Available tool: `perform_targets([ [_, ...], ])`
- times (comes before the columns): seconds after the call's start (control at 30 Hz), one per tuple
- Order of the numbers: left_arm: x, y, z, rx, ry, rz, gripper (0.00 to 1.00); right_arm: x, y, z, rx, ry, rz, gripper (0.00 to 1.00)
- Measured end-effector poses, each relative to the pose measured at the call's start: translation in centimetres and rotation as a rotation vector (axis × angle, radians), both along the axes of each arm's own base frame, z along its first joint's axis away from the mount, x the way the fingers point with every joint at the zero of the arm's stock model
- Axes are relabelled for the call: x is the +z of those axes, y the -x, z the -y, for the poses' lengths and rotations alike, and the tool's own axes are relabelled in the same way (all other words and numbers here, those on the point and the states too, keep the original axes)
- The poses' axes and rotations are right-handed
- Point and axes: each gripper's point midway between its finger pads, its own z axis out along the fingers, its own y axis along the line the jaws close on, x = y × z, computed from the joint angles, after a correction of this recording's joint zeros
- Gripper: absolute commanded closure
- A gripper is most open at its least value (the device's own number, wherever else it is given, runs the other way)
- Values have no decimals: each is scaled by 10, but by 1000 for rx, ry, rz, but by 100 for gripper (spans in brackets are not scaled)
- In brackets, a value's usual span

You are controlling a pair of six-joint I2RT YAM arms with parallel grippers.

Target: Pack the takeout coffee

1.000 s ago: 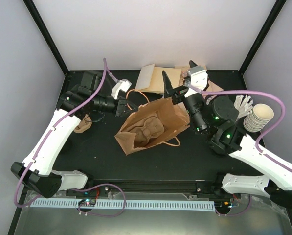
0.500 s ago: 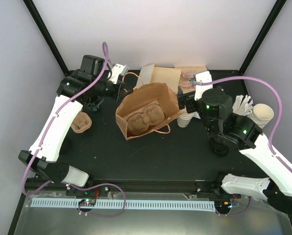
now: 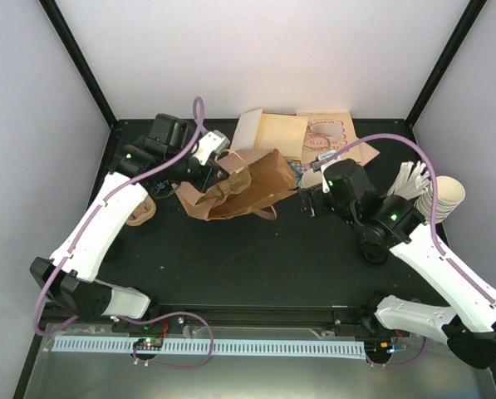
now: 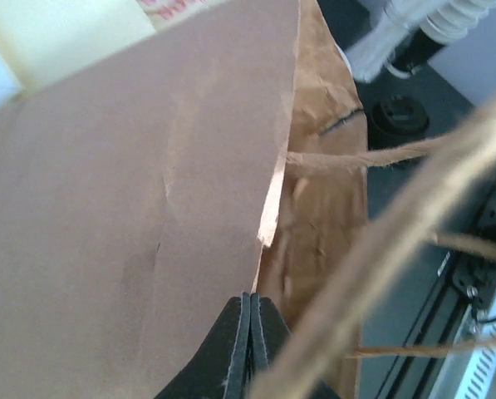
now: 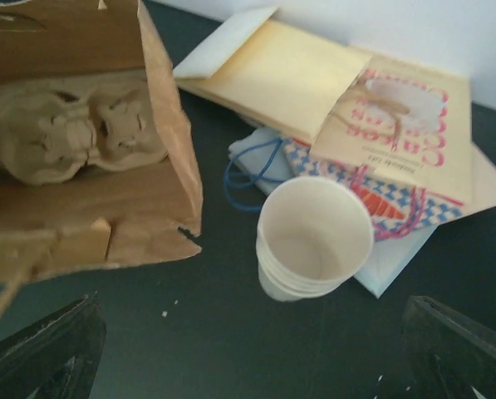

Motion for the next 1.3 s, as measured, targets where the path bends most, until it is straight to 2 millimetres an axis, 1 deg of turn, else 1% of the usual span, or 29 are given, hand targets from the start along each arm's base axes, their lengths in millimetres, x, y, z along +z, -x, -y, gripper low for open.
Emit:
perform_targets([
  [0.07,-11,11,5,-35,-17,-15,97,-10,3,-2,13,4,-32,0],
  [0.13,-17,21,11,-71,-27,-19,97,-15,6,-3,25,6,-49,0],
  [0.27,-21,45,19,-132,-32,-14,97,-12,10,-4,42,-10,-49,0],
  [0.4,-19,66,17,-160,-27,7,97,-11,15,-2,59,-20,-41,0],
  [0.5,-14,70,14,-148,-24,28,98,-10,16,-3,68,-20,-41,0],
  [0.67,-16,60,12,-106,-43,36,99,-11,16,-4,77,-18,-42,0],
  [0.77,-15,47,11,-58,-58,33,98,-11,16,-4,77,-17,-42,0],
  [0.83,-9,32,9,-12,-60,35,99,-11,16,-4,74,-16,-42,0],
  [0.93,4,-4,0,100,-48,44,98,-12,14,-2,65,-8,-44,0],
  [1.03,7,-41,-11,202,-31,34,98,-21,9,2,28,9,-73,1],
  [1.13,1,-76,-23,282,-17,7,98,-33,-7,17,-62,32,-133,1],
  [1.2,-6,-94,-29,318,-18,-10,98,-38,-17,26,-118,37,-166,1],
  [1.3,-15,-119,-37,360,-22,-29,98,-38,-27,34,-178,24,-188,1],
])
